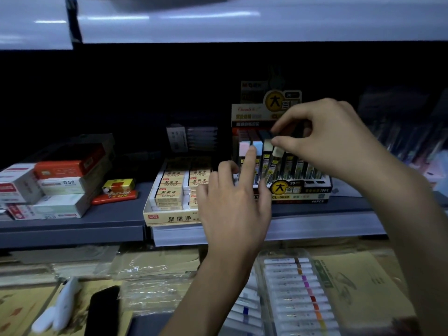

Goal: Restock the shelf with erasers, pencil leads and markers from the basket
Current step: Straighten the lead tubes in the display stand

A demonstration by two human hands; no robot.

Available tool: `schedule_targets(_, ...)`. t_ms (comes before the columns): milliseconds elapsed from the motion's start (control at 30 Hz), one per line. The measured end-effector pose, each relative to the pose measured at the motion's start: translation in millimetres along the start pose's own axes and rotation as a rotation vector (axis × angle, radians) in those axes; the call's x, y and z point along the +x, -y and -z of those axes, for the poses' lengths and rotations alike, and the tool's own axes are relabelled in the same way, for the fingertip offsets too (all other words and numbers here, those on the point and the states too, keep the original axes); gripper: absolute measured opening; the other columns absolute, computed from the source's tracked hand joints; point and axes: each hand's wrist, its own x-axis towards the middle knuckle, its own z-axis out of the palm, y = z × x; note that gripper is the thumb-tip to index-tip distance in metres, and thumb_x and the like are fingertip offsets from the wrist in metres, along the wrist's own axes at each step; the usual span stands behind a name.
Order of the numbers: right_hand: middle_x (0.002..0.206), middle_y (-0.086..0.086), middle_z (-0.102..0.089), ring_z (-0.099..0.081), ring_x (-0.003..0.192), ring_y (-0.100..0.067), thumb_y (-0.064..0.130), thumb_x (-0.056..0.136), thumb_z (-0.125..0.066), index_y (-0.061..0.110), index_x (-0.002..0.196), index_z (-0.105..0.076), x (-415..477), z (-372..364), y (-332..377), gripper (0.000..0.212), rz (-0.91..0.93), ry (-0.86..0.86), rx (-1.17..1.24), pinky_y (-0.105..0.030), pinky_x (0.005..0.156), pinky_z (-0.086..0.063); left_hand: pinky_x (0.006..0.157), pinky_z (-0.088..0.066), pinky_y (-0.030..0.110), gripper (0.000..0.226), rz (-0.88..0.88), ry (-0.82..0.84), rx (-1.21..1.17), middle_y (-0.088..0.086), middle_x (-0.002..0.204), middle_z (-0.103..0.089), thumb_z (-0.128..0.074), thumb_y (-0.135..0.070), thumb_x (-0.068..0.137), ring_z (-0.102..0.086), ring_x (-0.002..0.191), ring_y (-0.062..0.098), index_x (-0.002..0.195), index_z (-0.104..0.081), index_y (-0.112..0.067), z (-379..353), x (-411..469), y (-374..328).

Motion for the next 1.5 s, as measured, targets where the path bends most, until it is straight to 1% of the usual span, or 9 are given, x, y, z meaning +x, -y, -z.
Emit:
schedule_targets(100,0.068,0.019,-0.056,-0.053,0.064,0.011,0.035,0.081,-0.085,0.035,0.095,-0.077,-1.0,4.0,-1.3,0.017,-0.014,0.032,-0.010,-0.015,0.057,-0.035,0.080,-0.040,0.039,0.056,0.002,0.005,-0.013,0.000,0.109,-0.059,-0.054,-0.043,0.095,-0.057,0.093,0.022,0.149,-0.053,-0.028,0.2,0.4,-0.8)
schedule_targets(233,0.067,0.017,-0.054,-0.052,0.063,0.005,0.026,0.081,-0.086,0.034,0.091,-0.075,-2.2,3.4,-3.5,0.017,-0.029,0.049,-0.035,-0.015,0.057,-0.034,0.078,-0.041,0.039,0.051,0.000,0.001,-0.026,0.001,0.110,-0.061,-0.057,-0.040,0.094,-0.060,0.096,0.024,0.143,-0.059,-0.026,0.2,-0.6,0.1)
schedule_targets(367,0.061,0.017,-0.053,-0.052,0.061,0.016,0.024,0.082,-0.085,0.031,0.085,-0.075,-2.6,0.6,-5.4,0.012,-0.034,0.049,-0.005,-0.014,0.056,-0.032,0.078,-0.044,0.040,0.044,0.003,-0.010,-0.066,0.000,0.111,-0.062,-0.058,-0.036,0.094,-0.061,0.095,0.023,0.136,-0.063,-0.025,1.6,-1.7,-0.1)
schedule_targets(433,0.061,0.017,-0.054,-0.054,0.060,0.010,0.025,0.082,-0.085,0.031,0.083,-0.076,-1.8,-2.0,-5.8,0.011,-0.033,0.037,-0.001,-0.014,0.056,-0.033,0.077,-0.044,0.039,0.040,0.018,-0.012,-0.105,-0.001,0.111,-0.062,-0.059,-0.034,0.094,-0.060,0.093,0.022,0.132,-0.065,-0.025,3.4,-2.1,-1.8)
schedule_targets(533,0.068,0.016,-0.059,-0.054,0.065,0.002,0.026,0.082,-0.085,0.030,0.082,-0.078,0.9,-7.2,-4.5,0.008,-0.033,0.014,0.003,-0.016,0.060,-0.039,0.075,-0.045,0.037,0.036,0.033,-0.003,-0.161,-0.004,0.109,-0.062,-0.058,-0.032,0.094,-0.060,0.092,0.020,0.129,-0.066,-0.026,5.4,-4.1,-4.5)
schedule_targets(767,0.085,0.009,-0.071,-0.066,0.085,-0.008,0.023,0.086,-0.081,0.028,0.087,-0.080,2.3,-16.7,-2.6,0.005,0.029,0.007,-0.064,-0.030,0.079,-0.057,0.076,-0.043,0.036,0.034,0.018,0.024,-0.165,-0.005,0.107,-0.065,-0.059,-0.032,0.093,-0.062,0.093,0.019,0.126,-0.067,-0.025,1.5,-8.1,-7.8)
schedule_targets(1200,0.084,0.015,-0.068,-0.064,0.083,-0.004,0.023,0.086,-0.081,0.032,0.094,-0.075,0.1,-18.9,-2.0,0.013,0.028,0.012,-0.050,-0.034,0.077,-0.058,0.076,-0.043,0.037,0.034,0.005,0.020,-0.136,-0.003,0.105,-0.065,-0.059,-0.029,0.092,-0.061,0.094,0.020,0.125,-0.067,-0.024,0.9,-6.9,-5.6)
schedule_targets(1333,0.084,0.015,-0.065,-0.061,0.081,-0.001,0.029,0.081,-0.085,0.033,0.095,-0.070,-0.8,-18.7,-1.8,0.021,0.027,0.004,-0.043,-0.032,0.074,-0.055,0.076,-0.040,0.037,0.040,0.002,0.015,-0.099,-0.002,0.107,-0.063,-0.057,-0.030,0.093,-0.058,0.093,0.021,0.132,-0.063,-0.024,3.3,-4.9,-2.8)
schedule_targets(1500,0.089,0.011,-0.060,-0.059,0.085,-0.012,0.045,0.075,-0.085,0.031,0.093,-0.061,-0.8,-25.3,0.1,0.033,0.018,-0.027,-0.077,-0.038,0.074,-0.054,0.077,-0.039,0.041,0.059,-0.023,0.026,0.011,0.003,0.111,-0.060,-0.054,-0.033,0.092,-0.055,0.095,0.026,0.150,-0.049,-0.023,5.4,-3.5,-2.8)
